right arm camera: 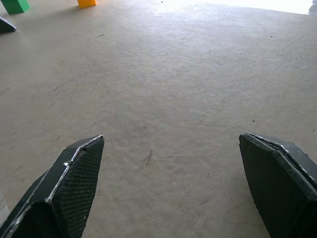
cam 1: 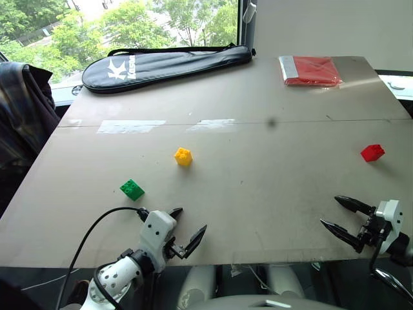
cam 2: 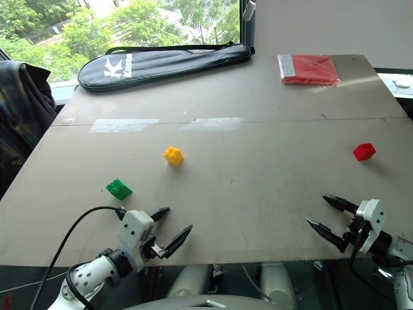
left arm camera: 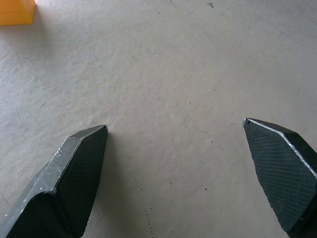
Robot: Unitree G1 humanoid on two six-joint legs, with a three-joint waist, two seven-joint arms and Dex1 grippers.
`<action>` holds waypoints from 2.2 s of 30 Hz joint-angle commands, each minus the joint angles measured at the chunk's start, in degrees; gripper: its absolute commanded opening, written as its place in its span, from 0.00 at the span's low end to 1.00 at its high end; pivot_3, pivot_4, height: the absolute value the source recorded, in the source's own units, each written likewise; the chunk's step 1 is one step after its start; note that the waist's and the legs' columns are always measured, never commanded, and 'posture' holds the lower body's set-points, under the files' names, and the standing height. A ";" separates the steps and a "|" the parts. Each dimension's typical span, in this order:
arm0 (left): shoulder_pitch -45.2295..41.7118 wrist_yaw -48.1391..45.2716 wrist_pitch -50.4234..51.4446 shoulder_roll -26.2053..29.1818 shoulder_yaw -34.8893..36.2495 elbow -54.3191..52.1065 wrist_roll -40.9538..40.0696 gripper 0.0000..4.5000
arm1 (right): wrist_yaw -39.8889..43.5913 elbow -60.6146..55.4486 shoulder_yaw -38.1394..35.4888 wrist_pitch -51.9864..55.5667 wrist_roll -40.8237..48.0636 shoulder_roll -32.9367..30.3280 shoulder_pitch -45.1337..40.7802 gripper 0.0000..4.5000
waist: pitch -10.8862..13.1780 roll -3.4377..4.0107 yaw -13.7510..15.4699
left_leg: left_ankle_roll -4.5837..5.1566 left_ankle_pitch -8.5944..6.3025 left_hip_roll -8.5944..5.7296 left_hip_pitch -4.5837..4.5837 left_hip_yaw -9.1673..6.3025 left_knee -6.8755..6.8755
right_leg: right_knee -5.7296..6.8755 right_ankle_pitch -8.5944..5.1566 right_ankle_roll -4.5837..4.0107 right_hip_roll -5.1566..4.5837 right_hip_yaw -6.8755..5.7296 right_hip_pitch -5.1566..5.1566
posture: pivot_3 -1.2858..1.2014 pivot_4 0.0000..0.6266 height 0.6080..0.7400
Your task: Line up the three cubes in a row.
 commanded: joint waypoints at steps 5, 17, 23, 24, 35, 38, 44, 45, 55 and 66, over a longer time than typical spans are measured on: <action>-1.57 -0.48 0.58 -0.13 -0.59 -1.15 -1.12 0.99 | -0.96 -2.82 -0.74 0.32 0.83 -0.28 0.37 1.00 | 0.04 -0.07 -0.01 | 0.00 0.00 0.00 0.00 0.00 0.00 | 0.00 0.00 0.00 0.00 0.01 0.00 | 0.52 0.24 0.65; -1.49 -3.02 -0.02 1.38 1.04 -0.58 -2.11 0.99 | -2.29 -3.51 -1.17 0.99 0.96 -0.33 0.36 1.00 | 0.15 -0.22 -0.03 | 0.00 0.00 0.00 -0.04 0.01 0.00 | 0.00 0.00 -0.01 -0.01 0.01 -0.06 | 0.52 0.24 0.65; -1.64 -4.33 -1.00 2.14 1.20 -0.32 -2.08 0.99 | -3.82 -4.25 -1.95 1.88 2.40 0.36 0.20 1.00 | 0.16 -0.23 -0.02 | 0.00 0.00 0.00 -0.05 0.01 0.00 | 0.00 0.00 -0.01 -0.01 0.00 -0.06 | 0.52 0.24 0.65; -2.14 -4.78 -0.68 2.55 1.12 -0.71 -2.34 0.99 | -5.10 -4.56 -2.79 2.06 2.71 0.52 0.00 1.00 | 0.16 -0.23 -0.02 | -0.01 0.00 0.00 -0.06 0.01 0.00 | 0.00 0.00 -0.01 -0.01 0.00 -0.06 | 0.52 0.24 0.65; -21.97 -13.20 13.39 11.78 1.21 -7.03 -16.69 0.99 | -35.38 -1.31 -12.37 10.41 -3.88 -0.75 -12.20 1.00 | 0.17 -0.19 -0.04 | -0.02 0.01 -0.02 -0.07 0.04 0.06 | 0.05 0.14 -0.21 0.16 0.00 -0.07 | 0.52 0.24 0.65; -28.22 -13.86 17.71 13.57 1.02 -7.47 -20.55 0.99 | -40.29 1.68 -11.43 14.77 -6.84 -2.83 -16.28 1.00 | 0.16 -0.15 -0.08 | -0.02 0.02 -0.05 -0.07 0.10 0.05 | 0.06 0.18 -0.27 0.21 0.04 -0.09 | 0.52 0.24 0.65; -40.99 -14.78 23.98 14.83 -0.46 -8.11 -26.80 0.99 | -39.38 12.14 -8.51 21.03 -8.14 -6.72 -26.11 1.00 | 0.19 -0.18 -0.17 | 0.01 0.03 -0.19 -0.04 0.13 0.10 | 0.06 0.20 -0.27 0.21 0.08 -0.02 | 0.52 0.24 0.65; -42.20 -14.68 24.72 15.01 -0.60 -8.16 -27.32 0.99 | -38.69 13.86 -7.80 21.09 -8.75 -7.31 -27.20 1.00 | 0.19 -0.18 -0.17 | 0.01 0.03 -0.19 -0.04 0.12 0.07 | 0.06 0.20 -0.28 0.21 0.07 -0.02 | 0.52 0.24 0.65; -47.32 -13.36 27.55 15.38 -1.98 -7.88 -27.26 0.99 | -33.83 28.98 -4.04 19.62 -11.02 -8.72 -36.88 1.00 | 0.21 -0.18 -0.34 | 0.01 0.03 -0.23 -0.07 0.16 0.06 | 0.04 0.27 -0.16 0.23 0.16 -0.04 | 0.52 0.24 0.65; -44.98 -12.86 26.29 16.05 -1.86 -7.93 -25.65 1.00 | -30.60 38.13 -2.44 13.98 -12.87 -8.65 -41.83 0.49 | 0.22 -0.18 -0.55 | 0.00 0.03 -0.24 -0.07 0.16 0.06 | 0.04 0.29 -0.13 0.22 0.19 -0.05 | 0.52 0.24 0.65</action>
